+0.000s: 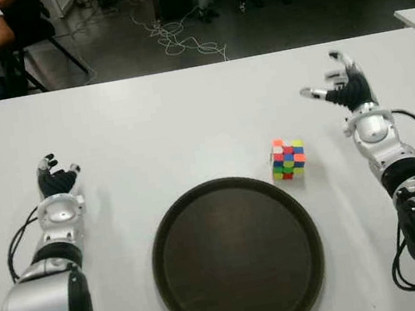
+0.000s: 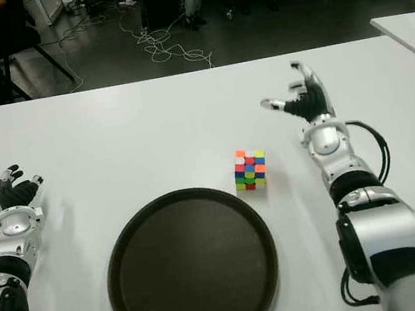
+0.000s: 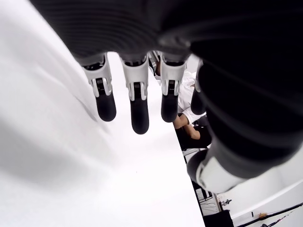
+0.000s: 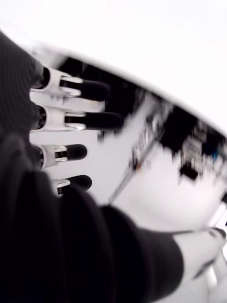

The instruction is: Pick up the Rubik's Cube and put it in the plate

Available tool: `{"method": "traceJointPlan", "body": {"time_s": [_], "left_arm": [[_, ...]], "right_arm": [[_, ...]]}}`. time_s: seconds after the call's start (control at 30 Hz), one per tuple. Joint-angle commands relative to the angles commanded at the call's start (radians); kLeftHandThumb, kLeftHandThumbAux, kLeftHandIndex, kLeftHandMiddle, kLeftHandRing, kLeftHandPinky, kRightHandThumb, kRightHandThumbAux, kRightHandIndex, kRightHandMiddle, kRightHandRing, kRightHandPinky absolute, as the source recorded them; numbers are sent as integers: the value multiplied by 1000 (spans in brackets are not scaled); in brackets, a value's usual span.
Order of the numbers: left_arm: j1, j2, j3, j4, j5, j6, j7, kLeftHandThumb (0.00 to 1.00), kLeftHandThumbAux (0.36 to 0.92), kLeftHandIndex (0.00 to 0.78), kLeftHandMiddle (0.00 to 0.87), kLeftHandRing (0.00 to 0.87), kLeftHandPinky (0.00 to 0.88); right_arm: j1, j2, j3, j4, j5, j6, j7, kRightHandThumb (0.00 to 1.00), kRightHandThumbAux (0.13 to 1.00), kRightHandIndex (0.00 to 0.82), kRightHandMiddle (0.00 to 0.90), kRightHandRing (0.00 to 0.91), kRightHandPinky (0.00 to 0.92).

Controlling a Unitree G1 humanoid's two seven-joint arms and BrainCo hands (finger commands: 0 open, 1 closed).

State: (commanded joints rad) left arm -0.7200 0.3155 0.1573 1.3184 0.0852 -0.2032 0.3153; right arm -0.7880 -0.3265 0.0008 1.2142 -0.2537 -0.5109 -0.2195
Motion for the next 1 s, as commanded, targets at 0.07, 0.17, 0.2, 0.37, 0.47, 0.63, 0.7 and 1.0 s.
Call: {"method": "traceJointPlan", "body": {"time_s": [0.07, 0.17, 0.2, 0.37, 0.47, 0.63, 0.7, 1.0], "left_arm": [[0, 1, -1, 0, 2, 1, -1, 102, 747, 108, 142, 155, 157], [0, 2, -4, -1, 6, 2, -1, 93, 748, 106, 138, 152, 146], [0, 2, -5, -1, 6, 2, 0, 93, 749, 101, 137, 152, 143], [0, 0, -3, -2, 3, 1, 3, 107, 764, 90, 134, 148, 135], [-1, 0, -1, -3, 1, 1, 4, 118, 774, 95, 134, 149, 144], [-4, -1, 2, -1, -1, 7, 5, 126, 772, 104, 140, 155, 157], [-4, -1, 2, -1, 0, 8, 6, 127, 767, 105, 142, 156, 156], [-4, -1, -1, -1, 4, 8, 10, 143, 767, 102, 136, 157, 163]], "right_arm": [[12, -1, 13, -20, -9, -23, -5, 64, 743, 68, 104, 93, 100], [29, 1, 33, -48, -27, -48, -18, 85, 732, 65, 102, 97, 120], [33, 2, 37, -55, -31, -52, -21, 89, 723, 64, 100, 96, 124], [45, -3, 60, -82, -47, -63, -18, 90, 698, 62, 99, 109, 162], [53, -6, 71, -94, -51, -69, -4, 84, 686, 56, 95, 112, 162], [66, -11, 93, -121, -62, -82, 32, 50, 679, 51, 123, 151, 216], [71, -11, 97, -132, -63, -83, 40, 37, 687, 51, 158, 199, 280], [99, -3, 123, -176, -75, -81, 53, 38, 711, 52, 375, 515, 576]]}}
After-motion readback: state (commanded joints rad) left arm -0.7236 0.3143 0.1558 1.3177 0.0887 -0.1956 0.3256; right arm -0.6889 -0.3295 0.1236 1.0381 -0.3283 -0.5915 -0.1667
